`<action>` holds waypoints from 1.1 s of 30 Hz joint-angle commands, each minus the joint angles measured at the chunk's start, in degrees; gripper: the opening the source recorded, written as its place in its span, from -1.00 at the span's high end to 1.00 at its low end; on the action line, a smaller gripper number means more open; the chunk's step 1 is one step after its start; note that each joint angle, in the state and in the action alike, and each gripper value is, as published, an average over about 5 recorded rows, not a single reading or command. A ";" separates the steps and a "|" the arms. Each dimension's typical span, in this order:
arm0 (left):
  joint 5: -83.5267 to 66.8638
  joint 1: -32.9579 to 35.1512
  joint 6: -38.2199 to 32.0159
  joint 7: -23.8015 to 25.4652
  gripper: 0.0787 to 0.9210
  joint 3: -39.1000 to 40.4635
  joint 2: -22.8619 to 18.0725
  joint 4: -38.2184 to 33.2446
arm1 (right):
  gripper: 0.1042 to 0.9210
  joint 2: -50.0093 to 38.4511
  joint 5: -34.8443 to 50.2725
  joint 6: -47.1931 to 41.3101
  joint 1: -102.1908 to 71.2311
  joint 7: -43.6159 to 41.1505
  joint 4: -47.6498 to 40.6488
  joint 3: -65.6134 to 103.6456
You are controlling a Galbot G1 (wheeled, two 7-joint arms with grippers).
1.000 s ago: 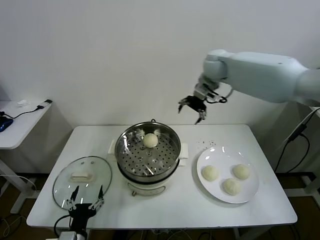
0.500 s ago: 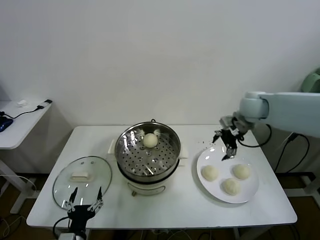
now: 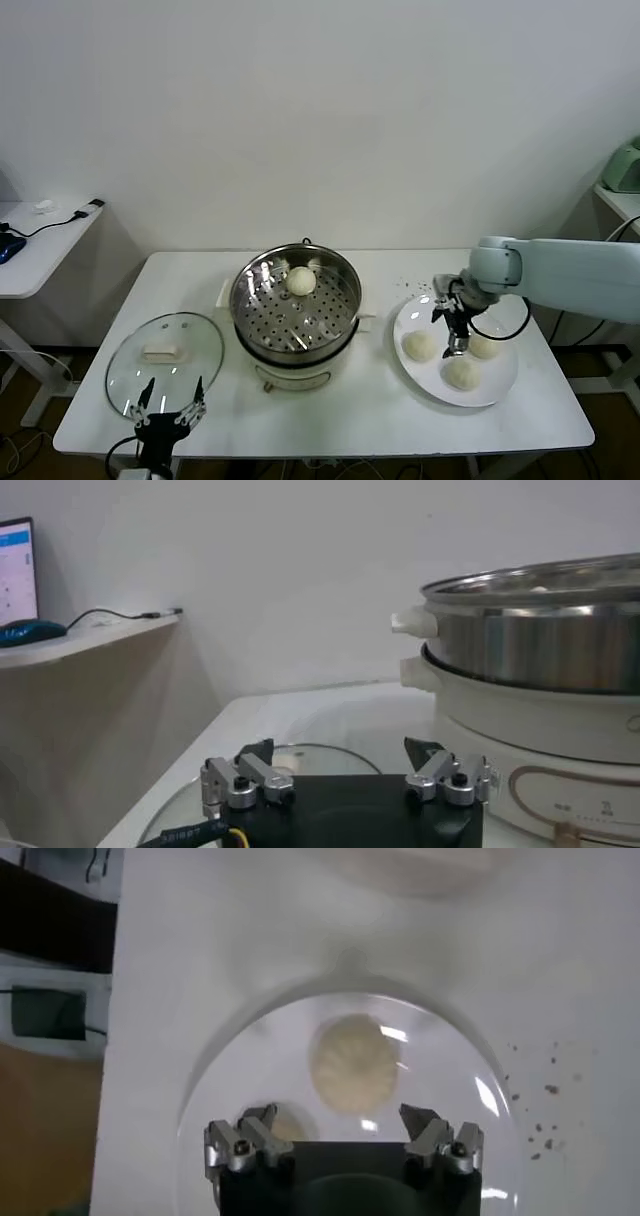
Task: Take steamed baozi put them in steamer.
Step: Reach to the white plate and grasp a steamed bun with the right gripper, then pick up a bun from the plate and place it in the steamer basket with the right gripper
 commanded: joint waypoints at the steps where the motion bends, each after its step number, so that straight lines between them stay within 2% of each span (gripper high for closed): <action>1: 0.00 0.05 -0.04 -0.01 -0.77 -0.02 0.05 0.03 | -0.76 0.98 -0.94 -3.26 -8.72 2.14 -3.26 5.89; 13: -0.03 -0.20 -0.15 -0.05 -0.77 0.04 0.01 0.39 | -0.72 3.40 -1.93 -3.11 -11.27 2.29 -7.01 9.16; 21: -0.02 -0.16 -0.19 -0.17 -0.77 0.05 -0.03 0.38 | -0.23 3.53 -1.75 -3.05 -11.08 1.56 -7.37 9.20; 24: 0.00 -0.09 -0.19 -0.21 -0.77 0.15 -0.09 0.28 | -0.11 3.36 -1.78 -3.11 -10.49 1.35 -6.67 8.76; 29: -0.02 0.12 -0.23 -0.29 -0.77 0.03 -0.13 -0.10 | -0.08 2.27 -1.26 -2.86 -6.62 0.34 -4.45 6.87; 33: -0.02 0.21 -0.22 -0.30 -0.77 0.08 -0.10 -0.54 | -0.07 1.29 1.37 -1.54 4.25 -1.61 -0.81 0.35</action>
